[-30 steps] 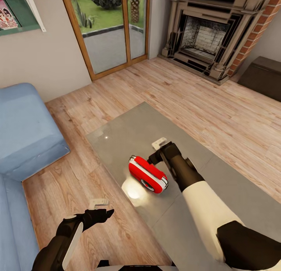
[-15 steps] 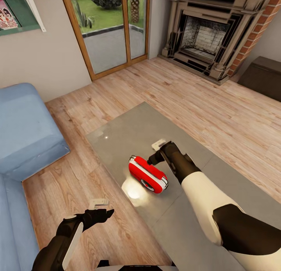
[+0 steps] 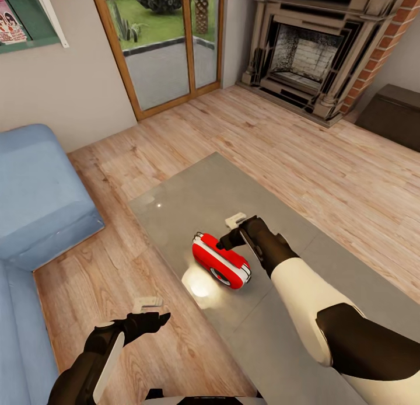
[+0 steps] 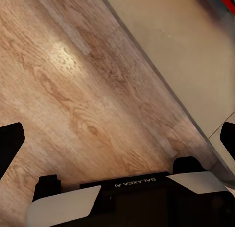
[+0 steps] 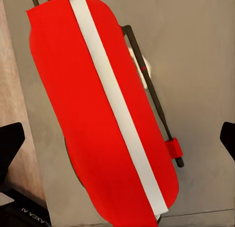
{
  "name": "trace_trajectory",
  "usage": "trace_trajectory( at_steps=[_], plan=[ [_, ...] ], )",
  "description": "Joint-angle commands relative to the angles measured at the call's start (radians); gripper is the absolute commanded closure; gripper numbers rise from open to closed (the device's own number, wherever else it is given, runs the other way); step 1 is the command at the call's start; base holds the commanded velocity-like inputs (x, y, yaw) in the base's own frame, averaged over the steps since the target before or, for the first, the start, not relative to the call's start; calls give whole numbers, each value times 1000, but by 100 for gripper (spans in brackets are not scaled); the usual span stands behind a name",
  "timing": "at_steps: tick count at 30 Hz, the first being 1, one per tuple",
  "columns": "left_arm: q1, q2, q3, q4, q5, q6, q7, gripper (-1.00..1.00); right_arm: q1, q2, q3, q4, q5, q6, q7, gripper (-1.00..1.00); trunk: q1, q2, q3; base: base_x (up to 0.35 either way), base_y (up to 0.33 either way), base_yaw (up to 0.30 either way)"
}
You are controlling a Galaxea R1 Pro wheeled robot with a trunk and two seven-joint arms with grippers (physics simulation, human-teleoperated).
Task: Turn on the radio receiver that's on the table in the living room.
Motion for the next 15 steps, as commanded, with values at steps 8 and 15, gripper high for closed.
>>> trace_trajectory(
  at_steps=[8, 15],
  plan=[
    [0, 0, 0, 0, -1, 0, 0, -100, 0, 0, -1, 103, -2, -80, -47, -100, 0, 0, 0, 0, 0, 0],
    [0, 0, 0, 0, 0, 0, 0, -100, 1, 0, -1, 138, -3, -115, -57, -100, 0, 0, 0, 0, 0, 0]
  ],
)
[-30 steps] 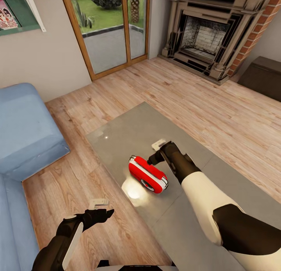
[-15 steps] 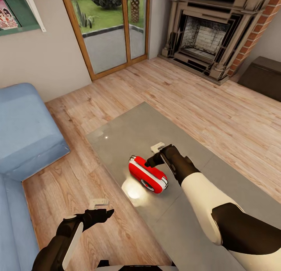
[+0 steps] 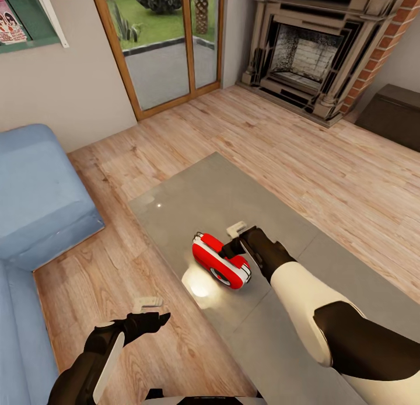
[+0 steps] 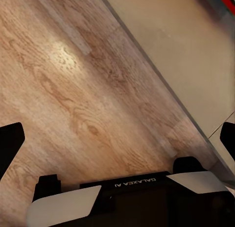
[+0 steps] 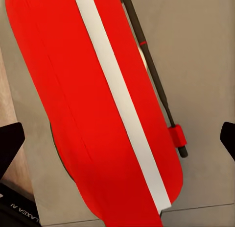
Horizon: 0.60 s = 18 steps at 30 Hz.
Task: Turn on the radio receiver that's on the table in the living room.
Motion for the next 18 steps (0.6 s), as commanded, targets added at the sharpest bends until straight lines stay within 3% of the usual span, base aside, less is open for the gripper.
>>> trace_trajectory(
  at_steps=[1, 18],
  plan=[
    [0, 0, 0, 0, 0, 0, 0, -100, 0, 0, 0, 1, 0, -1, 0, -100, 0, 0, 0, 0, 0, 0],
    [0, 0, 0, 0, -1, 0, -1, -100, 0, 0, -2, 55, -1, -70, -3, -100, 0, 0, 0, 0, 0, 0]
  ],
)
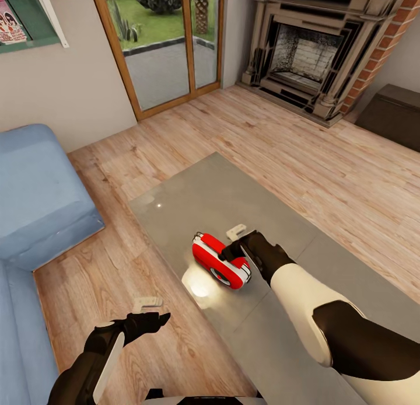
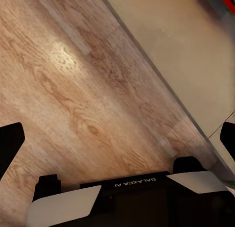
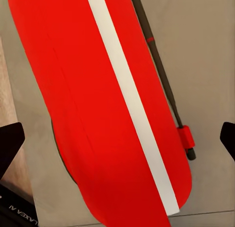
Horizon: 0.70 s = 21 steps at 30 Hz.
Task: Turn on the radio receiver that's on the table in the living room.
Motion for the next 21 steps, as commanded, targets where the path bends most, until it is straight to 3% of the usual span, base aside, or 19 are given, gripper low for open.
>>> trace_trajectory(
  at_steps=[1, 17, 21],
  plan=[
    [0, 0, 0, 0, 0, 0, 0, -100, 0, 0, 0, 3, 0, -3, 0, -100, 0, 0, 0, 0, 0, 0],
    [0, 0, 0, 0, 0, 0, -1, -100, 0, 0, -1, 16, 0, -27, -14, -100, 0, 0, 0, 0, 0, 0],
    [0, 0, 0, 0, 0, 0, -1, -100, 0, 0, 0, 81, 0, -78, -20, -100, 0, 0, 0, 0, 0, 0]
  ],
)
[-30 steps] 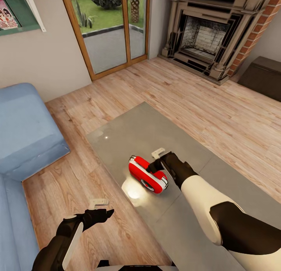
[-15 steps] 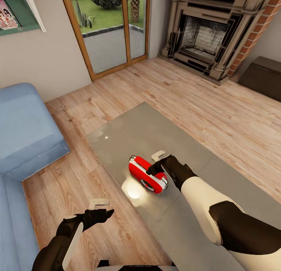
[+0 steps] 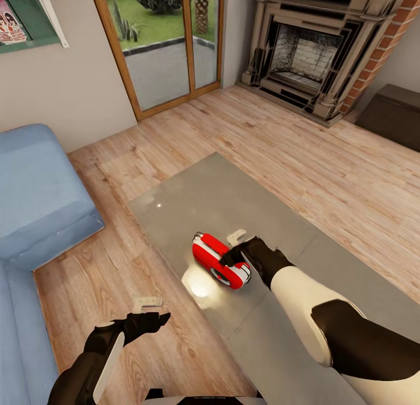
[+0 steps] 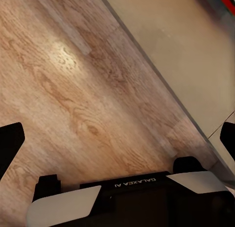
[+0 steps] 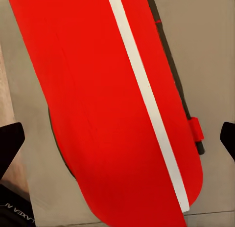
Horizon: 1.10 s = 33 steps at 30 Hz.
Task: Turn on the radio receiver that's on the table in the living room.
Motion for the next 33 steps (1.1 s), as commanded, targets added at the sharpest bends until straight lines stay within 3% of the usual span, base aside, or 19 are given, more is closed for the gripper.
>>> trace_trajectory(
  at_steps=[1, 6, 7, 10, 33],
  plan=[
    [0, 0, 0, 0, 0, 0, 0, -100, 0, 0, 0, 24, 0, -22, -11, -100, 0, 0, 0, 0, 0, 0],
    [0, 0, 0, 0, 0, 0, 0, -100, 0, 0, 0, 54, -10, -47, -29, -100, 0, 0, 0, 0, 0, 0],
    [0, 0, 0, 0, 0, 0, 0, -100, 0, 0, 0, 56, -39, -48, -30, -100, 0, 0, 0, 0, 0, 0],
    [0, 0, 0, 0, 0, 0, 0, -100, 0, 0, 0, 57, -46, -48, -30, -100, 0, 0, 0, 0, 0, 0],
    [0, -2, 0, 0, 0, 0, 0, -100, 0, 0, 0, 60, -51, -49, -30, -100, 0, 0, 0, 0, 0, 0]
  ],
)
